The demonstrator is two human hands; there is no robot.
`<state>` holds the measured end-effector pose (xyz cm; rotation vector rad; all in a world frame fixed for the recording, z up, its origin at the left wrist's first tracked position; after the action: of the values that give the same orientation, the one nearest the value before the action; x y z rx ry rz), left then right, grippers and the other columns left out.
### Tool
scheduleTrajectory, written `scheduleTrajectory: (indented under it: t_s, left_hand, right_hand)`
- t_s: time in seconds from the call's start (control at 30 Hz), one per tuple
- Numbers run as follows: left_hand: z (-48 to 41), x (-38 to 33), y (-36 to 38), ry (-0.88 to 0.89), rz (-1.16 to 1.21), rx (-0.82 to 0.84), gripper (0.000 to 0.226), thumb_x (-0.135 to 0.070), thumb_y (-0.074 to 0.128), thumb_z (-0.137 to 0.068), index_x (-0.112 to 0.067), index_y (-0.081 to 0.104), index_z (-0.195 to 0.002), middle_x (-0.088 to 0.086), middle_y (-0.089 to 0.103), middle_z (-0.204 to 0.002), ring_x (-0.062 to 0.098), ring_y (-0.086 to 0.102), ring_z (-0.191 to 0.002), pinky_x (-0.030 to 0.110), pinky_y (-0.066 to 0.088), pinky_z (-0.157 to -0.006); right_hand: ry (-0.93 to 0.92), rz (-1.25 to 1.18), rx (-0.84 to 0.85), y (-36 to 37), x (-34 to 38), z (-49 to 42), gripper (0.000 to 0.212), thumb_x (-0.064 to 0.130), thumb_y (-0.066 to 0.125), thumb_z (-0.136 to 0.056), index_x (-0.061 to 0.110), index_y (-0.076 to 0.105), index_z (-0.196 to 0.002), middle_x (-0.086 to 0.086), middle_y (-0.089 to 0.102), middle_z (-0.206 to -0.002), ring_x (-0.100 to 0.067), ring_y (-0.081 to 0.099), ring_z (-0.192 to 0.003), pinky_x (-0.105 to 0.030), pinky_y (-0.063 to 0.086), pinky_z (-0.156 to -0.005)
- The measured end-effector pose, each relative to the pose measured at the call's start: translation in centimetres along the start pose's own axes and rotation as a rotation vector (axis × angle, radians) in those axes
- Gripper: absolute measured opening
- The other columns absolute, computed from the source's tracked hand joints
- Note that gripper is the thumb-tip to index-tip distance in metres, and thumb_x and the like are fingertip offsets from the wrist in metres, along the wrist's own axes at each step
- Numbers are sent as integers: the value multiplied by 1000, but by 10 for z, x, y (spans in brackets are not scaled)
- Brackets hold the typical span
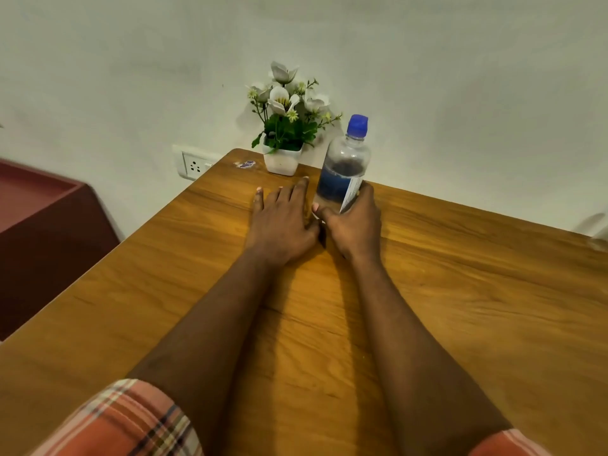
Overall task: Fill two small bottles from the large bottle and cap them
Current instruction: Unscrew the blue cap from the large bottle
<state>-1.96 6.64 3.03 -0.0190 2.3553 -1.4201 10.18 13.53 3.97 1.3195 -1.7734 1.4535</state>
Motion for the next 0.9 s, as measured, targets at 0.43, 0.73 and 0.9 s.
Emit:
scheduleTrajectory:
  t_s: [0.43, 0.73, 0.9]
  left_hand:
    - [90, -27, -31, 6, 8, 40, 82, -54, 49, -87, -23, 9, -152, 4, 33, -154, 22, 25, -144, 53, -4, -116]
    - [151, -51, -57, 23, 72, 42, 83, -55, 45, -83, -20, 12, -150, 4, 41, -149, 20, 31, -141, 55, -6, -118]
    - [181, -60, -69, 40, 109, 23, 85, -53, 45, -76, -23, 14, -149, 1, 54, -138, 17, 41, -134, 55, -7, -117]
  right_hand:
    - [15, 0, 69, -33, 14, 93, 79, 34, 84, -71, 19, 41, -136, -2, 59, -133, -21, 59, -119, -25, 49, -86]
    - [11, -78, 99, -65, 23, 162, 83, 35, 84, -70, 23, 39, -138, 2, 58, -134, -16, 58, -118, -24, 49, -87]
    - [-16, -129, 104, -84, 26, 193, 79, 36, 86, -66, 25, 46, -132, 8, 64, -123, -6, 61, -102, -8, 43, -72]
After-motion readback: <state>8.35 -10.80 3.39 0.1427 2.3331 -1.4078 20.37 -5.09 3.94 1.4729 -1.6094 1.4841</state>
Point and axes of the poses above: each hand's wrist, its own z-axis away from the middle knuckle, its own y-axis out of the palm, x = y × z, the point moved 7 cm from there along -z, towards the middle knuckle
